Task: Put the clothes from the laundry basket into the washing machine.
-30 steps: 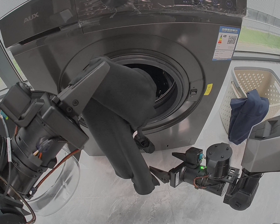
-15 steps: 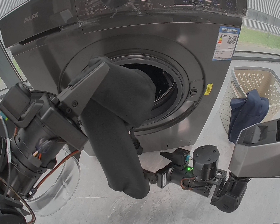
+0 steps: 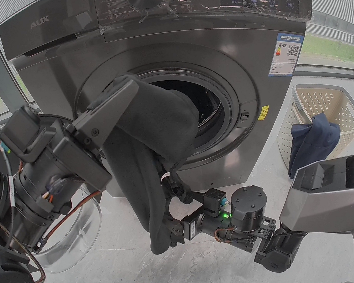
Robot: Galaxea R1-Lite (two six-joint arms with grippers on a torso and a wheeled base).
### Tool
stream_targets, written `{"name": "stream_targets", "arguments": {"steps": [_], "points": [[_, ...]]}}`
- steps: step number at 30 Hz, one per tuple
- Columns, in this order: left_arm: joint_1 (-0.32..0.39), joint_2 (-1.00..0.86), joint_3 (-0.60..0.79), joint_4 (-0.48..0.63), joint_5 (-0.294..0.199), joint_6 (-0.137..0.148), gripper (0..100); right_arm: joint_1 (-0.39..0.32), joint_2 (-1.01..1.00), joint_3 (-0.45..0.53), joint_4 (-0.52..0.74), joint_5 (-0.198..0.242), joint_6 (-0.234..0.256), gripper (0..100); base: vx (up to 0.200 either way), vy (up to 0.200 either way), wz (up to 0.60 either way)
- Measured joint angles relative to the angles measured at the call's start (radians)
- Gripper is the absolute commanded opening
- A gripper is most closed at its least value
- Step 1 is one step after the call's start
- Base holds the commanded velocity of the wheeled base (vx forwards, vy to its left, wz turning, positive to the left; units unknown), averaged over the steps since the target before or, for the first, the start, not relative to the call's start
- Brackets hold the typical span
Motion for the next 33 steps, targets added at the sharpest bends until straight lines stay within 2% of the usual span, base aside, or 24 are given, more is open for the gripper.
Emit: {"name": "stream_targets", "arguments": {"steps": [14, 29, 30, 33], "points": [[0.000, 0.001, -0.001, -0.001, 0.000, 0.000, 0, -0.049, 0.016, -0.089, 0.001, 0.002, -0.016, 100, 0.000, 0.000, 0.00], [0.000, 0.001, -0.001, -0.001, 0.000, 0.000, 0, -0.039, 0.033, -0.141, -0.002, 0.005, -0.016, 100, 0.000, 0.000, 0.00], [0.001, 0.001, -0.002, -0.001, 0.000, 0.000, 0, -0.039, 0.036, -0.143, -0.002, 0.005, -0.016, 0, 0.000, 0.000, 0.00], [0.001, 0.001, -0.003, -0.001, 0.000, 0.000, 0, -0.039, 0.047, -0.150, -0.010, 0.005, -0.016, 0, 0.000, 0.000, 0.00]]}}
